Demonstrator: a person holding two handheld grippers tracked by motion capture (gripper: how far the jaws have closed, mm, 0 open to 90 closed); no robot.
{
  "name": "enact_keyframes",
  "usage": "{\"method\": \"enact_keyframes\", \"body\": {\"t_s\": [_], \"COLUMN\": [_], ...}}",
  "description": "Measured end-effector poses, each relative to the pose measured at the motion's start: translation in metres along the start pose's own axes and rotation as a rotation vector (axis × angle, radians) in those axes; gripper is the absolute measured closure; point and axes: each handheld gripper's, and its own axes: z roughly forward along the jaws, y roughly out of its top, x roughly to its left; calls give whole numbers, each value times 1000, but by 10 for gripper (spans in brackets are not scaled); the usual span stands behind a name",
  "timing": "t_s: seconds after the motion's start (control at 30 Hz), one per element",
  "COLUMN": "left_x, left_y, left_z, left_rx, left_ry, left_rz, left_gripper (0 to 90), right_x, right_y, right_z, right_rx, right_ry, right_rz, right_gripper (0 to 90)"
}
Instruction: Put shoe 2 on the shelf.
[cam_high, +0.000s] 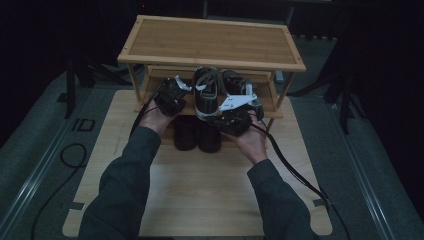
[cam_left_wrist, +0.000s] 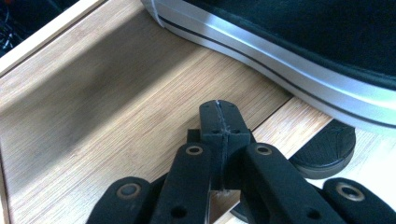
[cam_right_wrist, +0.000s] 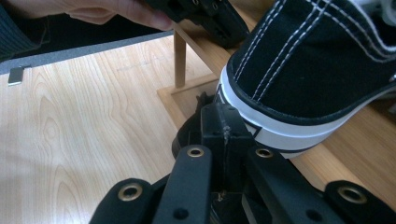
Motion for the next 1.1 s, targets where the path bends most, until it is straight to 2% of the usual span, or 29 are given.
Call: {"method": "enact_keyframes", "body": {"t_s": [0.23, 0.5, 0.57, 0.8, 0.87, 0.9, 0.97, 1.1], "left_x": [0, 0, 0, 0, 0, 1, 1, 1], "left_y": [0, 0, 0, -1, -1, -1, -1, -2], "left_z": [0, 0, 0, 0, 0, 0, 0, 0], "left_rx": [1, 1, 1, -4, -4, -7, -9, -10], "left_ry": [1, 0, 1, -1, -2, -6, -10, -8], "left_rz": [0, 1, 1, 0, 4, 0, 0, 0], "left_gripper": [900, 900, 900, 900, 900, 900, 900, 900], "right_x": [1, 1, 0, -1, 1, 2, 3, -1], "right_y": [2, 6, 7, 6, 6, 4, 2, -4], "right_z": [3, 10, 11, 13, 12, 11, 7, -2], "right_rx": [-8, 8, 12, 7, 40, 55, 58, 68], "right_ry": [3, -27, -42, -39, -50, -30, -28, -3], "right_rz": [3, -14, -9, 5, -4, -9, -18, -3], "right_gripper": [900, 900, 900, 900, 900, 900, 900, 900]}}
